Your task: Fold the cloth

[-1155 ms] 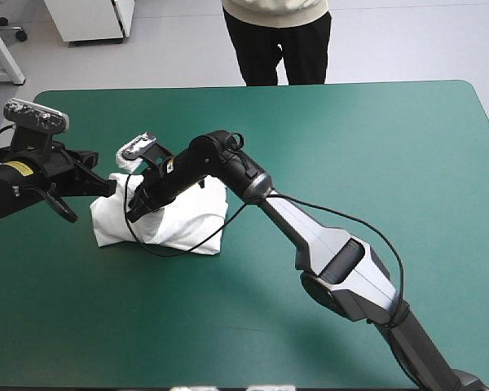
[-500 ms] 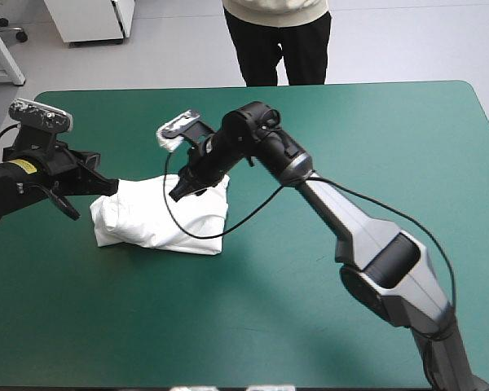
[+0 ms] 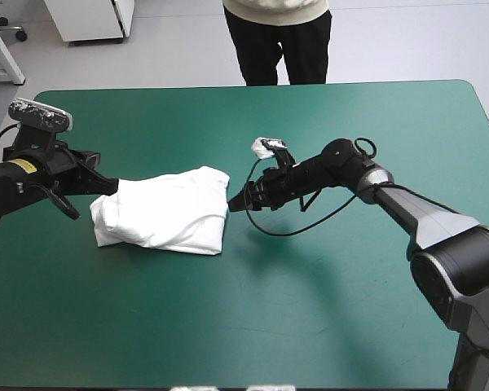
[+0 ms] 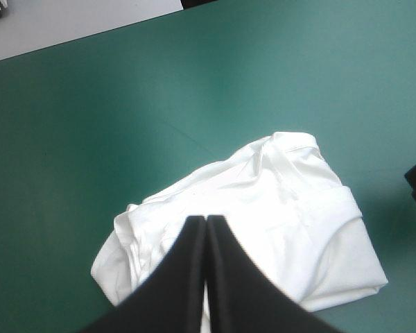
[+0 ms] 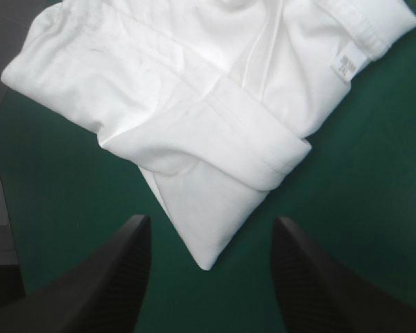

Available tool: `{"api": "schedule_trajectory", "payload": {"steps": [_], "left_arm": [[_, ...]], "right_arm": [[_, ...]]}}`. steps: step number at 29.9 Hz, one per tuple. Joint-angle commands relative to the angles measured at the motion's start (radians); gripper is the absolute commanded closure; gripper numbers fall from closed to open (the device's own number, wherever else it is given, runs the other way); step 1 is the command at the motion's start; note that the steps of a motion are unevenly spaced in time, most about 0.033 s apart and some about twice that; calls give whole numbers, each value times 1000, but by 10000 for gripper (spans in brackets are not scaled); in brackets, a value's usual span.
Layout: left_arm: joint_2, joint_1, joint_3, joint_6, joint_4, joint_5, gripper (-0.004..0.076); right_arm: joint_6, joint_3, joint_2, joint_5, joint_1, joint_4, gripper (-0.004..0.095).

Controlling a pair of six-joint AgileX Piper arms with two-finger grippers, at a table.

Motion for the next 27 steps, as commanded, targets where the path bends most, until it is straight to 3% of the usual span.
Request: {"api": "schedule_trajectory", "payload": {"steps": [1, 10, 15, 20, 24, 27], "left_arm": [[-13, 1, -31, -11, -28, -56, 733], [-13, 1, -31, -11, -30, -54, 733], [-11, 1, -31, -11, -30, -56, 733], [-11, 1, -31, -11, -30, -58, 733], [-11, 1, -31, -11, -27, -58, 733], [-11, 1, -31, -11, -27, -58, 733]], "right_arm": [[-60, -8, -6, -27, 18, 112, 287], [-74, -52, 109, -102, 49, 202, 291], [-76, -103, 160, -105, 61, 226, 377], [-63, -164, 209, -74, 74, 225, 540], [-68, -185, 212, -41, 69, 181, 908], [-56, -182, 201, -30, 51, 158, 900]]}}
